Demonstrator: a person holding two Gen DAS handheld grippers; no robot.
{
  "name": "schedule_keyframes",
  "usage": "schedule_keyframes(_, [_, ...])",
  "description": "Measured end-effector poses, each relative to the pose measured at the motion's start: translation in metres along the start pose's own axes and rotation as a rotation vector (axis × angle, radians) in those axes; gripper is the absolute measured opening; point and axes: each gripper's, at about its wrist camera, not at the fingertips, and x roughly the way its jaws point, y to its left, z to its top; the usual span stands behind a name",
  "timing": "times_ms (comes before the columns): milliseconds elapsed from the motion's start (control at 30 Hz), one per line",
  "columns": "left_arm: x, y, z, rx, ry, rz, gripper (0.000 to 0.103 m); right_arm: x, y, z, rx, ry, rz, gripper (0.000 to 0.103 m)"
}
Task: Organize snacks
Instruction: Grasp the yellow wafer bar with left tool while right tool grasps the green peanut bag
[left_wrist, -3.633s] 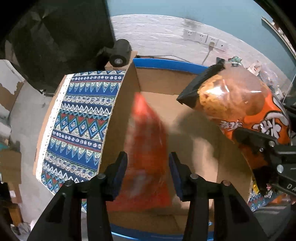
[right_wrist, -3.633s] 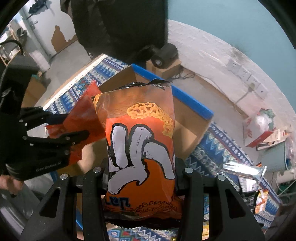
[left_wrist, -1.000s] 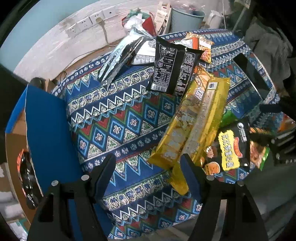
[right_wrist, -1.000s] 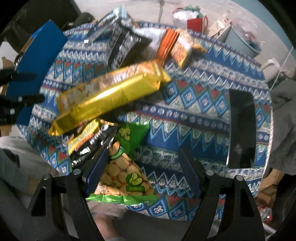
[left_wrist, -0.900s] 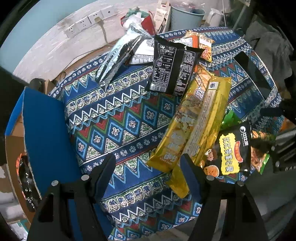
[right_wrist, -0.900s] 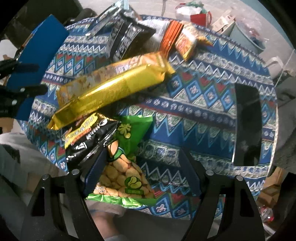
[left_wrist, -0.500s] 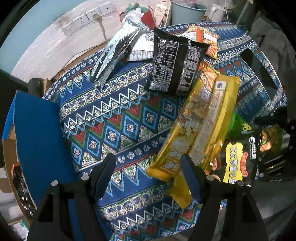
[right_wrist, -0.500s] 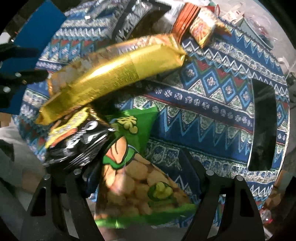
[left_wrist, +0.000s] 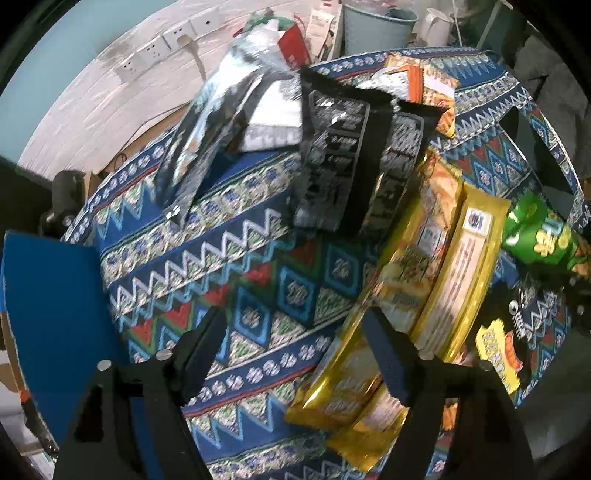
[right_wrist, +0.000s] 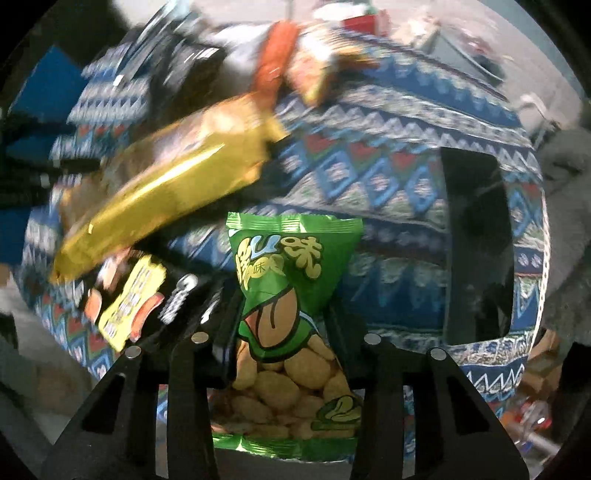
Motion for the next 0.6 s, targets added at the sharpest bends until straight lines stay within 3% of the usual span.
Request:
schedule_keyframes(367, [0.016,-0.035,0.023,0.093,-0.012,0.020,0.088,0.013,-0.024,0.010,0.062,-0.015,0.033,0.040])
schedule_keyframes(600, [0.021,-0.050,0.019,0.116,0.006,-0.012,0.088,0.016,-0.041,0.005,0.071,-0.009,0.054,0.041])
